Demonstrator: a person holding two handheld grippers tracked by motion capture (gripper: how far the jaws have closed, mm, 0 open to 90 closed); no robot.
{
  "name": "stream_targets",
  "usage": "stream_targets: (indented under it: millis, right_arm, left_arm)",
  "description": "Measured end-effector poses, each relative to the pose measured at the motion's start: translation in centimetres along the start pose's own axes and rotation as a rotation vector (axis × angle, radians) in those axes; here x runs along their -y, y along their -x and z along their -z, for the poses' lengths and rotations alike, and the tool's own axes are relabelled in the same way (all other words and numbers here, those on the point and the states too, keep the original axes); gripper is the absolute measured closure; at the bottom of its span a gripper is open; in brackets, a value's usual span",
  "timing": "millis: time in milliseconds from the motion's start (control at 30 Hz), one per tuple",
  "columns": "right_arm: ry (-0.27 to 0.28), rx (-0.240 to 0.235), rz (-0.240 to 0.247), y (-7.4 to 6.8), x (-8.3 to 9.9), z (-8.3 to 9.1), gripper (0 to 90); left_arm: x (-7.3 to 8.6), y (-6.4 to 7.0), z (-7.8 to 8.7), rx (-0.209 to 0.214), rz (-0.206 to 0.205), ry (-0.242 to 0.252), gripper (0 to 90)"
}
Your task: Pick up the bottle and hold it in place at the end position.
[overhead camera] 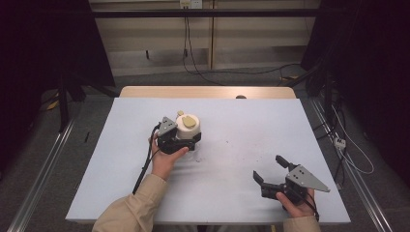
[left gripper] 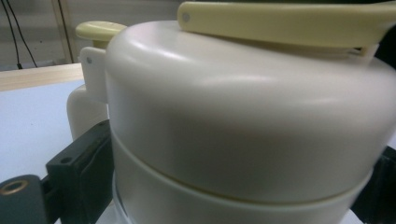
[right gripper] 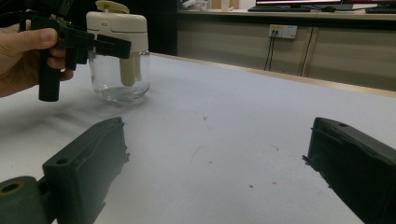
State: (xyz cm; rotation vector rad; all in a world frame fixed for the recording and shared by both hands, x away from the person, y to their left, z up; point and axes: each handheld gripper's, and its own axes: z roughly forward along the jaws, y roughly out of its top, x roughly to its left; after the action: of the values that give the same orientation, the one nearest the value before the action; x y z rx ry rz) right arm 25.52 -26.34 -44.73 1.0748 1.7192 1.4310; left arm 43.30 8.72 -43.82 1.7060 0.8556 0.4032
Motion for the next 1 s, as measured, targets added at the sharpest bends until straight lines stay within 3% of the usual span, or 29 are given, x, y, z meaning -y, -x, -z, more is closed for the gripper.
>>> stream_targets:
  millis: [100, 267, 633, 1000]
  right_arm:
    - [-0.003, 0.0, 0.0, 0.0, 0.0, 0.0, 3.7]
    - [-0.001, -0.002, 0.001, 0.0, 0.0, 0.0, 3.7]
    - [-0.001, -0.002, 0.001, 0.0, 0.0, 0.0, 3.8]
    - [0.001, -0.005, 0.003, -0.1, 0.0, 0.0, 3.9]
  left_arm:
    - [-0.1, 0.2, -0.2, -0.005, 0.01, 0.004, 5.7]
    - [-0.3, 0.5, -0.4, -0.006, -0.008, 0.007, 5.7]
    - [-0.5, 0.9, -1.1, -0.026, 0.017, 0.013, 5.8]
    - [-0.7, 1.5, -1.5, -0.032, 0.002, 0.021, 5.8]
